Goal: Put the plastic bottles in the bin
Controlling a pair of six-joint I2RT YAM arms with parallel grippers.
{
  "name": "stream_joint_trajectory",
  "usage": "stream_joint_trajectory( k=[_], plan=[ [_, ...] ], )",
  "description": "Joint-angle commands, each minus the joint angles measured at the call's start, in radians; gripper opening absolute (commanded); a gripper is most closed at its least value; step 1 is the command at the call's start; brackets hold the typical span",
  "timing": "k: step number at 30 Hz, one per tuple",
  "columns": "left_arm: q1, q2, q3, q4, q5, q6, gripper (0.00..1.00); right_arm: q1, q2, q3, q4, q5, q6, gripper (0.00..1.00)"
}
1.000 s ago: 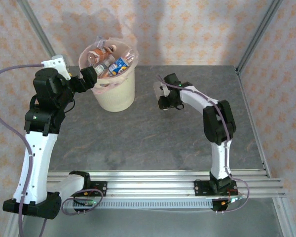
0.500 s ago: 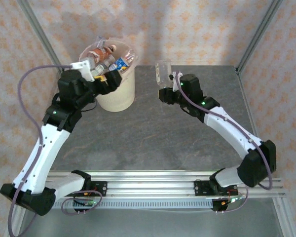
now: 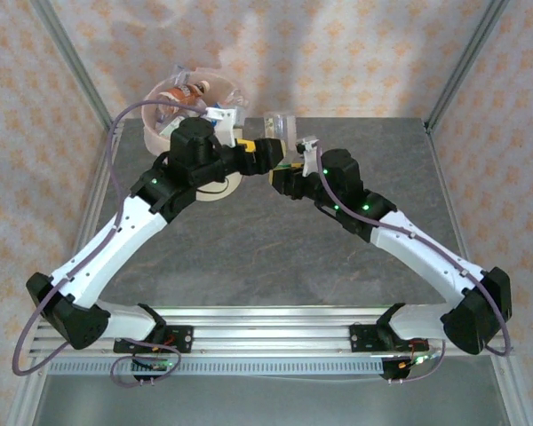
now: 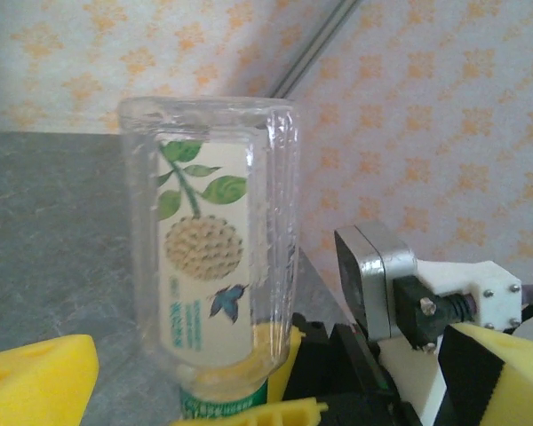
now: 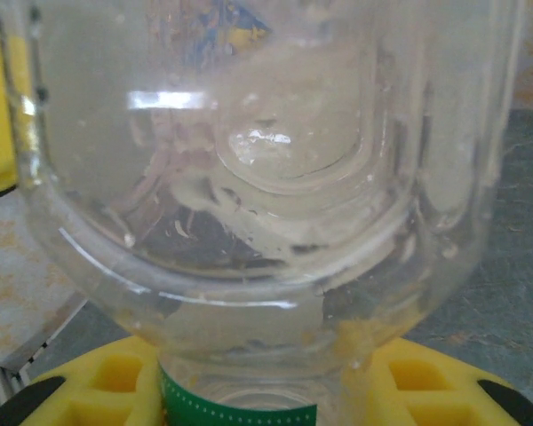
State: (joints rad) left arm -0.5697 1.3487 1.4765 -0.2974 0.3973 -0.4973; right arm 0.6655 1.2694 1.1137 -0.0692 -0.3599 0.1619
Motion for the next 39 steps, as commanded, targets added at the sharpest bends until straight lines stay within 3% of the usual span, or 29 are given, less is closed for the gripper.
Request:
stream_joint_trajectory(
  k=[1, 10, 18, 24, 32, 35, 39],
  plan=[
    [-0.003, 0.011, 0.038, 0.034, 0.003, 0.011, 1.00, 0.015, -0.043, -0.002, 0.067, -0.013, 0.016, 0.14],
    [-0.005, 0.017, 0.036, 0.015, -0.058, 0.014, 1.00, 0.020, -0.069, -0.029, 0.133, -0.083, 0.071, 0.14],
    [-0.004, 0.042, 0.044, 0.069, 0.044, -0.009, 0.98, 0.025, -0.060, -0.041, 0.207, -0.168, 0.118, 0.14],
    [-0.005, 0.055, 0.051, 0.081, 0.054, -0.018, 0.86, 0.043, -0.055, -0.033, 0.208, -0.175, 0.109, 0.14],
    [-0.004, 0.055, 0.075, 0.062, 0.032, 0.017, 0.56, 0.045, -0.042, -0.028, 0.174, -0.161, 0.100, 0.16],
    [-0.003, 0.050, 0.088, 0.044, 0.008, 0.063, 0.43, 0.045, -0.044, -0.014, 0.139, -0.146, 0.088, 0.31],
    [-0.003, 0.044, 0.141, -0.034, -0.061, 0.156, 0.27, 0.045, -0.059, 0.001, 0.087, -0.104, 0.073, 0.62]
  ],
)
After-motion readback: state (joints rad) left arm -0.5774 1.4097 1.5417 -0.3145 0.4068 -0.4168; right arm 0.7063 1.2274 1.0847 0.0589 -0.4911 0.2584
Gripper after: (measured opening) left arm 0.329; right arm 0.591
